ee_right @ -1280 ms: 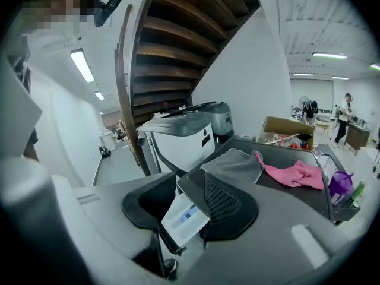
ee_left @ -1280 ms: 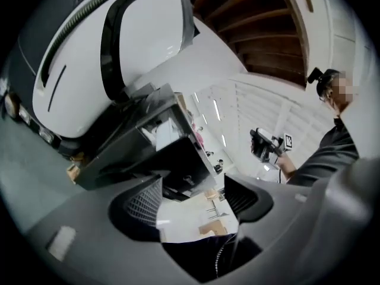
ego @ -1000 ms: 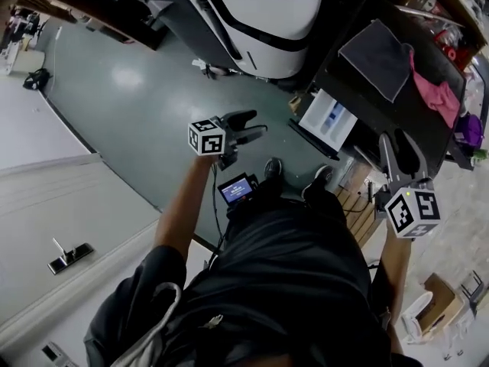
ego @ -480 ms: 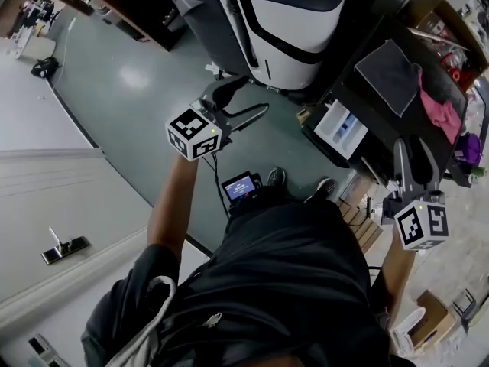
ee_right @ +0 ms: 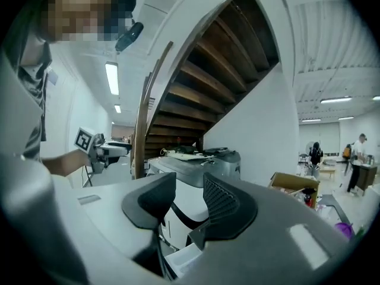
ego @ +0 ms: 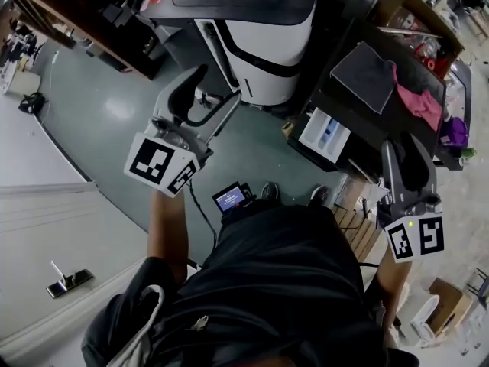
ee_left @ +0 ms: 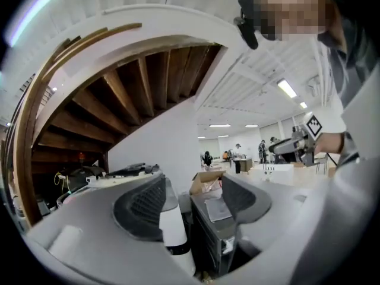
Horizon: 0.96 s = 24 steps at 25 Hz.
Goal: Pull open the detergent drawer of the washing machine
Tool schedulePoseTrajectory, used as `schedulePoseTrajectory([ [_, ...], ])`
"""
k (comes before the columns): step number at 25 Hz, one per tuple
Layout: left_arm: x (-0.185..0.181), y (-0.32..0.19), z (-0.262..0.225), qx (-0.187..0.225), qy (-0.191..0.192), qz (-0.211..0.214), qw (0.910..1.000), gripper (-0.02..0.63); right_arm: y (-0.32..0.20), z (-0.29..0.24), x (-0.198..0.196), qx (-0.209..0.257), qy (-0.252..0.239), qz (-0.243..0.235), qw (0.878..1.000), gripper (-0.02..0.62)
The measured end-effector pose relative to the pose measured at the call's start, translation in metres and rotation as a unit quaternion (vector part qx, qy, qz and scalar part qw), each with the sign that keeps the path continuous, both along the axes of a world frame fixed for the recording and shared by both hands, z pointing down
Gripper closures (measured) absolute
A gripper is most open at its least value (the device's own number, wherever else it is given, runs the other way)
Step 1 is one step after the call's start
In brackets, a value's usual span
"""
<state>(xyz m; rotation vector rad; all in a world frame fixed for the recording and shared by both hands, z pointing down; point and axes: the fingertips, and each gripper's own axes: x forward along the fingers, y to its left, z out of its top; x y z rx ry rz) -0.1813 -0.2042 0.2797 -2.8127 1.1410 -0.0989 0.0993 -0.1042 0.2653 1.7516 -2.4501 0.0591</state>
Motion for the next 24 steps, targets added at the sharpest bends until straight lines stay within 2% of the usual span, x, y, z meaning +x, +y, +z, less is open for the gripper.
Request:
schedulePoseTrajectory([
  [3, 0.009, 0.006, -0.026, 0.04, -0.004, -0.003, 0.9992, 0.258, 0.006, -0.008, 0.0, 0.011, 0.01, 0.009, 1.0, 0.453],
  [6, 0.025, 0.014, -0.04, 0.076, -0.03, 0.01, 0.9966, 0.258, 0.012, -0.011, 0.007, 0.017, 0.009, 0.026, 0.999, 0.453],
  [15, 0.064, 0.023, -0.033, 0.053, -0.041, 0.058, 0.996, 0.258, 0.017, -0.008, 0.022, 0.013, 0.005, 0.049, 0.999, 0.454],
  [24, 0.07, 0.015, -0.017, 0.046, -0.051, 0.066, 0.9954, 0.258, 0.009, -0.004, 0.027, 0.007, 0.005, 0.045, 0.999, 0.454],
])
